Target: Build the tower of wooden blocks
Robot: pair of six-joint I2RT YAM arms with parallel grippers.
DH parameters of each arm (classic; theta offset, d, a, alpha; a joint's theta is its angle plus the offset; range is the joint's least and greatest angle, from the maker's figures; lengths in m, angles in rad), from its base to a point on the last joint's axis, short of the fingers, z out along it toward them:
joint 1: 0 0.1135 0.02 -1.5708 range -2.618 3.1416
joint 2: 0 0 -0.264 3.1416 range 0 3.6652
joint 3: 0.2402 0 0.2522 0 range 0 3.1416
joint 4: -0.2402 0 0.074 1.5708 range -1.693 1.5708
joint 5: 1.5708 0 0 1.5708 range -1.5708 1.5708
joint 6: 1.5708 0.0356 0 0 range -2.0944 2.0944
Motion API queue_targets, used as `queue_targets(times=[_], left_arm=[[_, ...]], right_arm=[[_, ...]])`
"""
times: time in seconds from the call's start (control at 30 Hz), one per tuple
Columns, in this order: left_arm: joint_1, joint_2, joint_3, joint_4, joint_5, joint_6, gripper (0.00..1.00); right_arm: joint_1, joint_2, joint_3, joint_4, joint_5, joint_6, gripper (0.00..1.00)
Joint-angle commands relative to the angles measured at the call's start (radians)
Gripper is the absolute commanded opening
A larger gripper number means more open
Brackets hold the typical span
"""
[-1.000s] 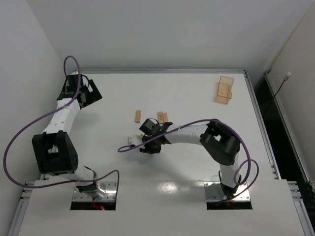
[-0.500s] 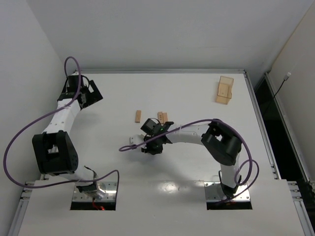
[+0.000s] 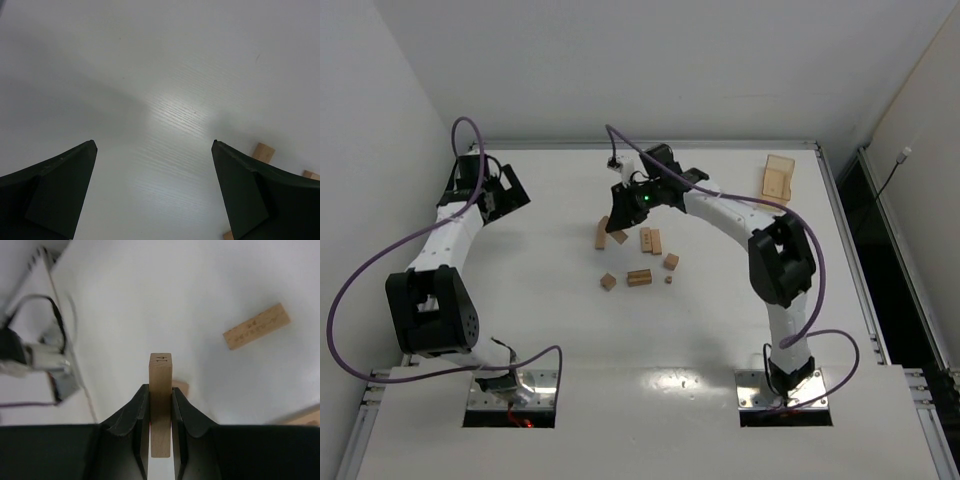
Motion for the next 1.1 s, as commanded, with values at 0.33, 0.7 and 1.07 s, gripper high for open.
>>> queue_targets(times=[0.33,0.7,1.07], left_arm=[[0.024,-0.017,0.028,0.015,0.023,0.019,0.99],[0.024,0.012,0.028,0.015,0.043,0.019,0.99],[0.034,0.012,0.018,0.024,0.062,0.019,0.99]], right_arm=[[0.002,0.213,-0.03,0.512,-0.094,0.938,0.0],[0.002,0.305,0.022,0.597,0.11,1.007,0.02],[0.002,0.335,0.042,0.597,0.144,0.954,0.38]])
